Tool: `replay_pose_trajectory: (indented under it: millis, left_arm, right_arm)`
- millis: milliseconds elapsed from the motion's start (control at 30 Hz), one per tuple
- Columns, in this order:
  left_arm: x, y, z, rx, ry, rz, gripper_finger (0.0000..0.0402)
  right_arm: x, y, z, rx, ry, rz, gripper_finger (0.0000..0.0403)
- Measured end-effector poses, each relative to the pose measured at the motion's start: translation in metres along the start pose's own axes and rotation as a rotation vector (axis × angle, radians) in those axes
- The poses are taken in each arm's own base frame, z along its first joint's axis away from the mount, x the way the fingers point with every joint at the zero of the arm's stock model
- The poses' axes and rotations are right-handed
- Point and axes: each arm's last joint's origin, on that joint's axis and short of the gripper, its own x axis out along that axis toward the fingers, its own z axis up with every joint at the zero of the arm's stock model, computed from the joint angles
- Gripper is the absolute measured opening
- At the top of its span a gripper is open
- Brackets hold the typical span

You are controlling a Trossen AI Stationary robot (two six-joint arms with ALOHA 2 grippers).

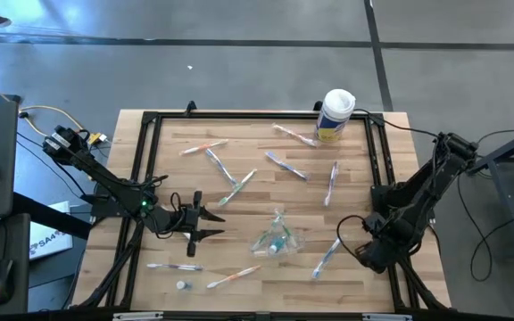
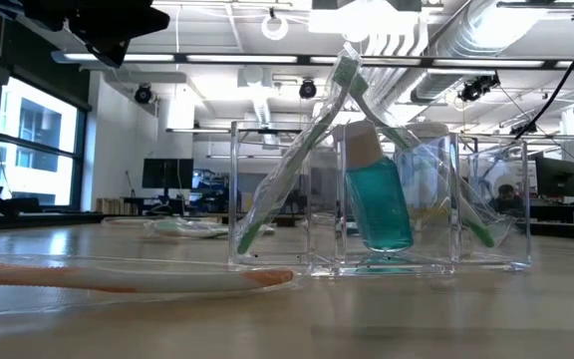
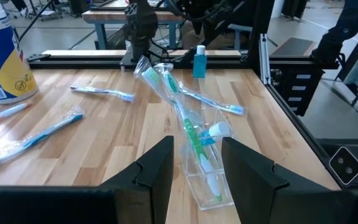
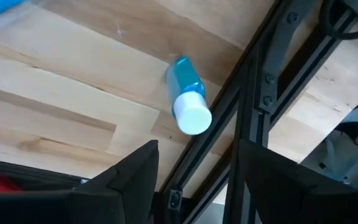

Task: Pick & Place toothbrushing station
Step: Put the right blue mouthwash into the transparent organizer

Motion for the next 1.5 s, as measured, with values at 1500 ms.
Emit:
replay_pose_trajectory:
  millis: [1500]
  left_arm:
    - [0.0,0.0,-0.001,-0.008,0.011,0.003,0.0136]
  right_arm:
    - [0.056,-0.003,0.014,0.008,0.097,-0.022,0.0091]
